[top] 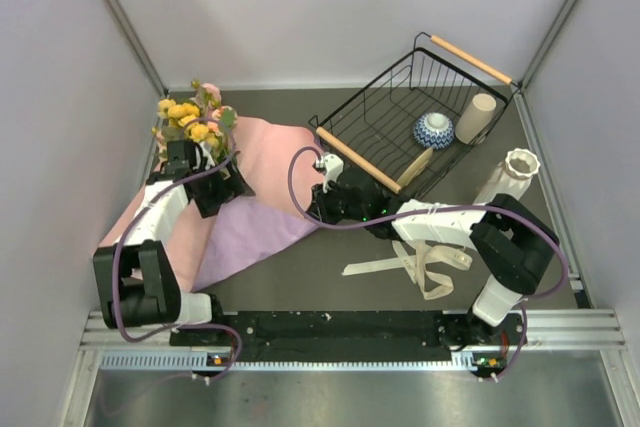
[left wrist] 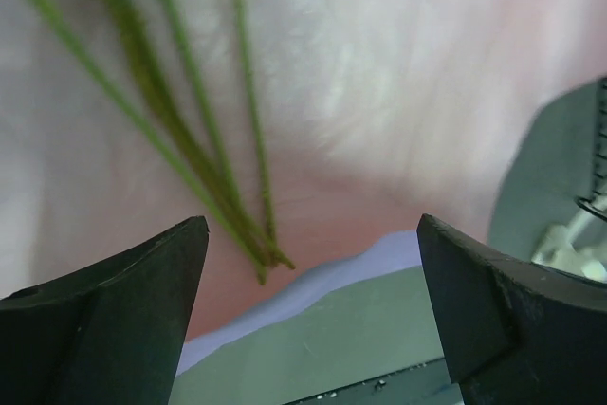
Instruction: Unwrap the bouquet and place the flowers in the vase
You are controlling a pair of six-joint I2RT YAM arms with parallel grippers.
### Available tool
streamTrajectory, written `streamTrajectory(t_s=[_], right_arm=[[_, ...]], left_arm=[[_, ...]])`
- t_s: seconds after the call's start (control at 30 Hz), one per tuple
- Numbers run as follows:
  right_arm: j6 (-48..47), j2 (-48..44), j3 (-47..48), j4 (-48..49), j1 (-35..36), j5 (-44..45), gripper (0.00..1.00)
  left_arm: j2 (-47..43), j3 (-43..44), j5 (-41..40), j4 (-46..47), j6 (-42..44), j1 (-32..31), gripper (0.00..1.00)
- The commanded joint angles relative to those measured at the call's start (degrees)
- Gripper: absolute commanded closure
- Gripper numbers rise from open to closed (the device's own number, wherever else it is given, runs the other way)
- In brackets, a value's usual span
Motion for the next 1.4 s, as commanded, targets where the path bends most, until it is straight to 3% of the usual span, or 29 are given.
streamTrajectory(t_s=[0.0, 0.13, 0.33, 0.5, 0.63, 0.67, 0.77, 0.87, 0.93, 1.03, 1.1, 1.13, 1.27, 1.37], right_arm=[[-0.4, -1.8, 1.9, 0.6, 0.2, 0.3, 0.80], [-1.1, -2.4, 1.9, -0.1, 0.2, 1.1, 0.80], [-0.4, -2.9, 1.8, 0.1, -0.8, 0.4, 0.79], [0.0, -2.0, 2.7, -0.7, -1.5, -2.8, 0.76], [-0.5, -1.6, 4.0, -1.8, -1.5, -5.8, 0.61], [-0.4, -1.2, 5.2, -2.6, -1.6, -6.9, 0.53], [0.3, 2.7, 10.2, -6.6, -1.4, -12.8, 0.46], [1.6, 6.4, 13.7, -9.1, -0.4, -16.0, 0.46], [2.0, 8.2, 15.1, -10.1, 0.8, -15.7, 0.46], [2.3, 9.7, 16.1, -10.8, 3.1, -16.5, 0.50], [2.6, 9.7, 15.7, -10.6, 4.6, -17.0, 0.53], [2.7, 9.4, 14.1, -9.9, 5.0, -17.2, 0.57], [0.3, 6.9, 8.9, -8.5, 6.9, -17.7, 0.61], [-2.3, 5.6, 5.1, -8.7, 7.4, -19.2, 0.63]], left_arm=[[2.8, 1.9, 21.5, 8.7, 2.2, 0.0, 0.05], [-1.6, -6.0, 32.7, 13.0, -0.2, 0.0, 0.07], [-15.0, -17.7, 37.8, 11.3, -5.4, 0.0, 0.05], [-25.8, -26.1, 41.6, 14.1, -16.1, 0.0, 0.01], [-30.1, -24.4, 43.4, 8.4, -14.3, -0.1, 0.01], [-31.7, -22.8, 44.0, 6.7, -12.6, -0.1, 0.01], [-34.2, -22.2, 45.4, 1.5, -10.9, -0.1, 0.01], [-34.3, -20.6, 37.8, -9.3, -4.5, 0.0, 0.02], [-36.1, -15.4, 25.8, -16.0, -1.0, 0.0, 0.02], [-38.5, -7.3, 13.0, -17.7, 2.5, 0.0, 0.03], [-39.0, -3.5, 4.5, -17.8, -0.2, 0.0, 0.03], [-39.6, -0.8, -3.9, -17.9, -2.0, 0.0, 0.03], [-38.8, -1.8, -3.4, -6.3, -6.9, 0.0, 0.07], [-31.2, -2.0, -0.8, -2.6, -9.3, 0.0, 0.09]])
